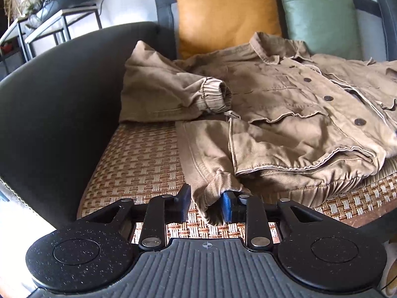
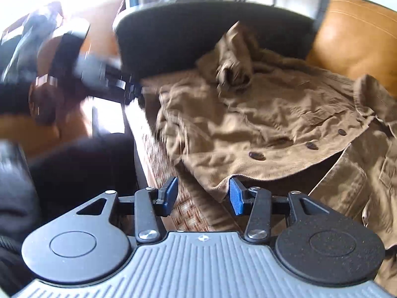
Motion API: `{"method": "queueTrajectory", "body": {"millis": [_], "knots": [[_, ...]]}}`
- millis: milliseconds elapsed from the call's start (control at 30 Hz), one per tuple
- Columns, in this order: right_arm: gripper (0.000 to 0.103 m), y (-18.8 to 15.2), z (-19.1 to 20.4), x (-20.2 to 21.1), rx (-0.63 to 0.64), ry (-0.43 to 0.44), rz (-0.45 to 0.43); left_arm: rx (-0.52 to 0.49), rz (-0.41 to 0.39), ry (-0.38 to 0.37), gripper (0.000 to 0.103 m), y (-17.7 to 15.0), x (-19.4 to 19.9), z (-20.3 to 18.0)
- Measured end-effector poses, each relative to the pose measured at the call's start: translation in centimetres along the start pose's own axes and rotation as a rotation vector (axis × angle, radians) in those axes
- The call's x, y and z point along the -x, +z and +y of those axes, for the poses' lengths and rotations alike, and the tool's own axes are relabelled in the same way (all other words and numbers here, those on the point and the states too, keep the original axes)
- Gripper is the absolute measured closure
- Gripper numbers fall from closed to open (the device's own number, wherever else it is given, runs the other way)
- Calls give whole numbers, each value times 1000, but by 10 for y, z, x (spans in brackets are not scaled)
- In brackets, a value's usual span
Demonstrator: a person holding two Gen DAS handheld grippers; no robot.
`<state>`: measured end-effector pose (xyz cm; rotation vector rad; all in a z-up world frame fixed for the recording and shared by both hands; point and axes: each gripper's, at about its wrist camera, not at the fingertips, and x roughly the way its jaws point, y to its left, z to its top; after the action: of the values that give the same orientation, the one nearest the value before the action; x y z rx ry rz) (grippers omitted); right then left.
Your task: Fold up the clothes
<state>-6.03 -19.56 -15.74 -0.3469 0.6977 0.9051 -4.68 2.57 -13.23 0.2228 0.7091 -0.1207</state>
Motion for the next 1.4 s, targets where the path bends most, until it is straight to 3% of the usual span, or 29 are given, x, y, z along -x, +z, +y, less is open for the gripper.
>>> {"method": "queueTrajectory", "body": {"millis": [100, 133, 167, 233, 267, 400, 433, 567, 633, 733, 800, 833, 967, 1067, 1100, 1133, 1267, 1400], "knots": [[61, -6, -3, -10, 53, -26, 54, 0, 4, 3, 59, -1, -2, -1], [72, -5, -6, -12, 30, -27, 62, 0, 5, 4, 59, 0, -3, -1], [92, -5, -8, -14, 7, -28, 70, 1, 5, 5, 59, 0, -3, -1], [95, 2, -17, -11, -92, 4, 63, 10, 4, 2, 71, 1, -1, 2], [95, 6, -23, 0, -171, 56, 17, 16, 4, 0, 78, 2, 0, 4], [96, 14, -52, 43, -460, 236, -158, 24, 4, 9, 80, 1, 3, 11], [103, 11, -58, 48, -498, 242, -150, 21, 9, 6, 80, -1, 3, 11], [103, -10, -69, 43, -569, 174, 0, 1, 30, -6, 81, -8, 5, 8], [103, -24, -69, 36, -598, 150, 52, 10, 37, -23, 73, -11, 7, 9], [94, -32, -64, 32, -617, 114, 31, 41, 19, -24, 57, -10, 13, 14], [69, -32, -60, 29, -614, 100, -1, 45, 7, -17, 49, -9, 15, 15], [52, -32, -58, 27, -610, 99, -12, 27, 8, -13, 49, -8, 14, 14], [49, -29, -54, 12, -571, 113, 11, -31, 24, -12, 47, -7, 7, 5], [49, -30, -53, -1, -618, 114, -12, -9, 21, -26, 47, -4, 5, 3], [69, -30, -54, -1, -648, 138, -26, -2, 22, -33, 54, -3, 6, 4], [95, -27, -55, 1, -675, 166, -44, 3, 23, -44, 55, -2, 7, 5], [96, -16, -64, 23, -704, 180, -77, 7, 30, -52, 53, -5, 15, 12], [97, -18, -69, 12, -672, 93, 89, 51, 32, -77, 50, -4, 29, 21]]}}
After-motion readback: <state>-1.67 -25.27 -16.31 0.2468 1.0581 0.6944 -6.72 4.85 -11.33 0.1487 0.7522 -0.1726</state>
